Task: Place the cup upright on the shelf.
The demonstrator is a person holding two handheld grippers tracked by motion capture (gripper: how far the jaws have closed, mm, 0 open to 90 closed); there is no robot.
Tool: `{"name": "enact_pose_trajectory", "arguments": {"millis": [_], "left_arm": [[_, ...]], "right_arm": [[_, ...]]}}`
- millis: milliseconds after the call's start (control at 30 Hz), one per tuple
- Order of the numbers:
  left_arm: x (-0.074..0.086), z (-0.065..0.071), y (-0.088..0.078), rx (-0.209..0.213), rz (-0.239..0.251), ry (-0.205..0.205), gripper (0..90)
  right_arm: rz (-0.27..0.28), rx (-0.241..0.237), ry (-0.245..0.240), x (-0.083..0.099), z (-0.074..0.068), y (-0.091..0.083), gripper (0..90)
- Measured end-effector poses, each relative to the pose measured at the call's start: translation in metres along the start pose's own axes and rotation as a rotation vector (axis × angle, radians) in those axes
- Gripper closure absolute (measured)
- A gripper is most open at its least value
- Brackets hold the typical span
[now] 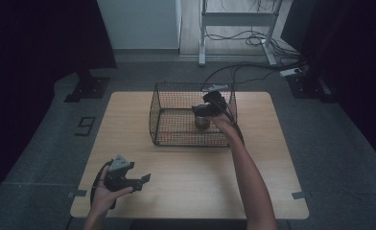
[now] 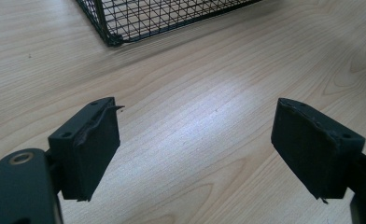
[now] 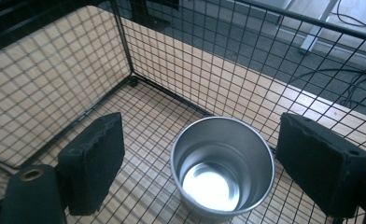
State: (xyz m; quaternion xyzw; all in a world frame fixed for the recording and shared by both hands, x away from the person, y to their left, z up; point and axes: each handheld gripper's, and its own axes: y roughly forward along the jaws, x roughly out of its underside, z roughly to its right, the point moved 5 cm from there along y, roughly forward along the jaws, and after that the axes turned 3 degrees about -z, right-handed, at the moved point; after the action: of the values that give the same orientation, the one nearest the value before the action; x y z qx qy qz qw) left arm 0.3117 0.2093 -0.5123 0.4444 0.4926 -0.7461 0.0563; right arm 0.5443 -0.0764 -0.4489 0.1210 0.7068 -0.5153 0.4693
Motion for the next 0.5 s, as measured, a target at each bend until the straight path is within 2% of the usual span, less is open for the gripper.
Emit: {"name": "enact_pose_trajectory", "arguments": {"millis": [200,500], "left_arm": [[0.0,0.001,0.0,0.002,-0.003,0.003,15.7],[0.0,0.001,0.001,-0.002,-0.005,0.003,15.7]], "right_arm": [[0.021,-0.002,-0.002,0.006,-0.002,-0.017,15.7],[0.069,-0.037,-0.01,0.022,-0.007,-0.05,17.4]]}}
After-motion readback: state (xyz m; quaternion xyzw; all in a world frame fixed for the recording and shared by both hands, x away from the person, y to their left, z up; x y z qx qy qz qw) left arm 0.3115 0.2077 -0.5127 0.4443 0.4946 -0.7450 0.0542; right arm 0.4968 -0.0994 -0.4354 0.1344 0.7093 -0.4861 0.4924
